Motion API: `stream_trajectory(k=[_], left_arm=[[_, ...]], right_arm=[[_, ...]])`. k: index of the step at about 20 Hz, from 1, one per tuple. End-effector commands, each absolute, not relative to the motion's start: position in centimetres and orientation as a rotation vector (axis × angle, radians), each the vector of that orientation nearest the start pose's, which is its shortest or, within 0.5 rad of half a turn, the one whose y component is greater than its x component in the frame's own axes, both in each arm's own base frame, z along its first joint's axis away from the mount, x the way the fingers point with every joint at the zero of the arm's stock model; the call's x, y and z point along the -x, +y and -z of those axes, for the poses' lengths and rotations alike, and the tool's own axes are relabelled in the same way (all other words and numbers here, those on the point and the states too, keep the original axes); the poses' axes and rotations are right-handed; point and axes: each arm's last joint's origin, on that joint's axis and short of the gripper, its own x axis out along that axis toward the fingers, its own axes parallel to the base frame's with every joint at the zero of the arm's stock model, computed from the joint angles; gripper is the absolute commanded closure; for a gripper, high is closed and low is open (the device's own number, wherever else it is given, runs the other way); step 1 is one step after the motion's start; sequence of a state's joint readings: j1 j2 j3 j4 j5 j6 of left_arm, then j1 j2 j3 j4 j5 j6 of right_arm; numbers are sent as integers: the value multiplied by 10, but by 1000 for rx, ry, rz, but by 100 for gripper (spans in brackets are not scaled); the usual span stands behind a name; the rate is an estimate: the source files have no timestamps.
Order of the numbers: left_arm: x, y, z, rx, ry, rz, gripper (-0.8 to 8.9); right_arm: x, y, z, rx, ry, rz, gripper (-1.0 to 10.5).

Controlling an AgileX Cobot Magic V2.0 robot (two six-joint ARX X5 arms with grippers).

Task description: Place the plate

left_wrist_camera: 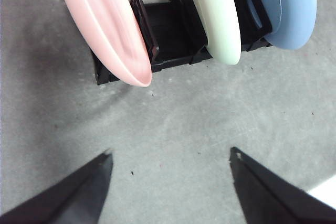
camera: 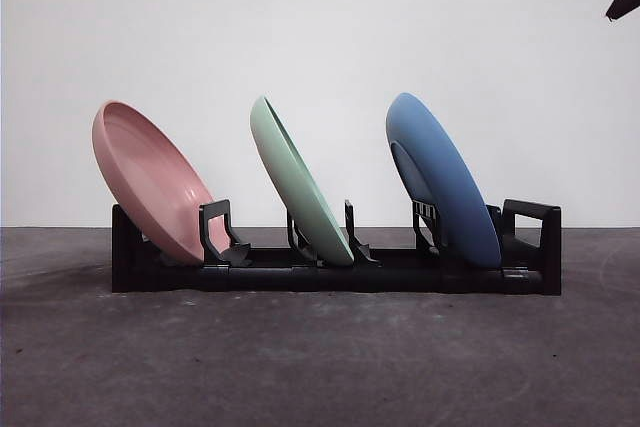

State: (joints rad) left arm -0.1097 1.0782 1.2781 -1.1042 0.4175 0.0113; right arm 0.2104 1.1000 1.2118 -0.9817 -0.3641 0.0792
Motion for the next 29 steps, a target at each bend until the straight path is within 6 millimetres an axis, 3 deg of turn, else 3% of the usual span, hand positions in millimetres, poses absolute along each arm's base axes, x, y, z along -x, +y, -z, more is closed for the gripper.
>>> stream_trajectory(k=[1,8,15,25,29], left_arm=[[-181,-32,-377,115,863,506,439],[-182,-32,-378,122,853,502,438],[-182,-32,-378,122,852,502,438],[-182,-32,-378,122,852,503,438],[-182,-32,-378,122,852,502,438]], right_arm=[[-201,57,-364,-147,892,-514,615],[-274,91,-384,-165,1037,-567,617],[-335,133,-362,-168,1059,-618,636],[-366,154,-319,-146,1121,-605,696],[-367,155,-317,-145,1119,-607,902]])
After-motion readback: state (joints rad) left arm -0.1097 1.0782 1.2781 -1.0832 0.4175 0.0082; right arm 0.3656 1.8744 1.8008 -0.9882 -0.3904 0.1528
